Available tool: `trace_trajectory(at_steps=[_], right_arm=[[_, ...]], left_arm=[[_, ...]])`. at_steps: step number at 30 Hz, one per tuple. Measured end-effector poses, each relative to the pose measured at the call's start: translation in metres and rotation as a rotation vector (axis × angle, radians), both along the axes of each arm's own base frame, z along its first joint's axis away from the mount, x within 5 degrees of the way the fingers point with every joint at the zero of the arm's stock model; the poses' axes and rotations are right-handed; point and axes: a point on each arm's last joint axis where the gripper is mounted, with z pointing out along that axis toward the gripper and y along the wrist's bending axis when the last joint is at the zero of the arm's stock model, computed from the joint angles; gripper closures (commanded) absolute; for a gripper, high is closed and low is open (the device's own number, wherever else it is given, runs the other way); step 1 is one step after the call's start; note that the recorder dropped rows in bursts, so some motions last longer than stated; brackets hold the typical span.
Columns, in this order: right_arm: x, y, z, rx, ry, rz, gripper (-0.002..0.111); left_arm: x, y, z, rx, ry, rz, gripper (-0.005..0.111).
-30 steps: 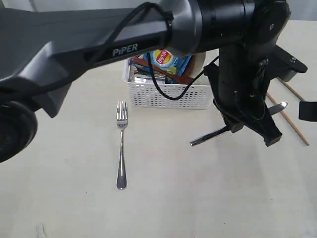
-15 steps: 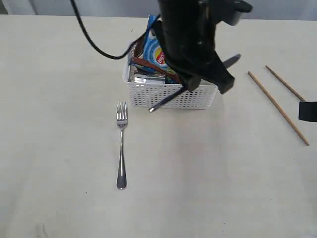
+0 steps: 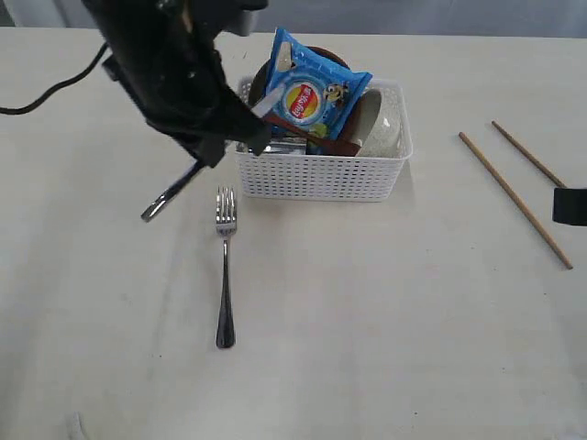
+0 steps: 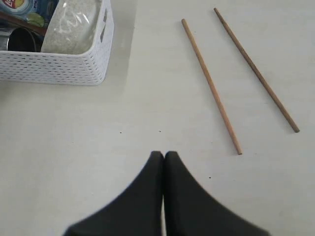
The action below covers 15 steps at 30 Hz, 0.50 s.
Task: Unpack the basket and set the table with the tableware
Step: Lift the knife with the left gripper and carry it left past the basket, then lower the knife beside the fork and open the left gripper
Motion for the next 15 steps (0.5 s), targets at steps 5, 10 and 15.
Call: trace_trajectory(at_steps=[5,10,15], right_arm=[[0.0,0.0,0.0,0.0,0.0,0.0,0.109],[0.0,0.0,0.0,0.0,0.0,0.0,0.109],[0.0,0.0,0.0,0.0,0.0,0.0,0.109]], left_arm=[[-0.007,0.025,-0.013,0.028,-0.003,0.153,0.107],[-0.014,0.037,-0.024,0.071,-0.003,0.311,0.107],[-0.02,0.041,-0.041,0.058,0.022,0.426,0.107]])
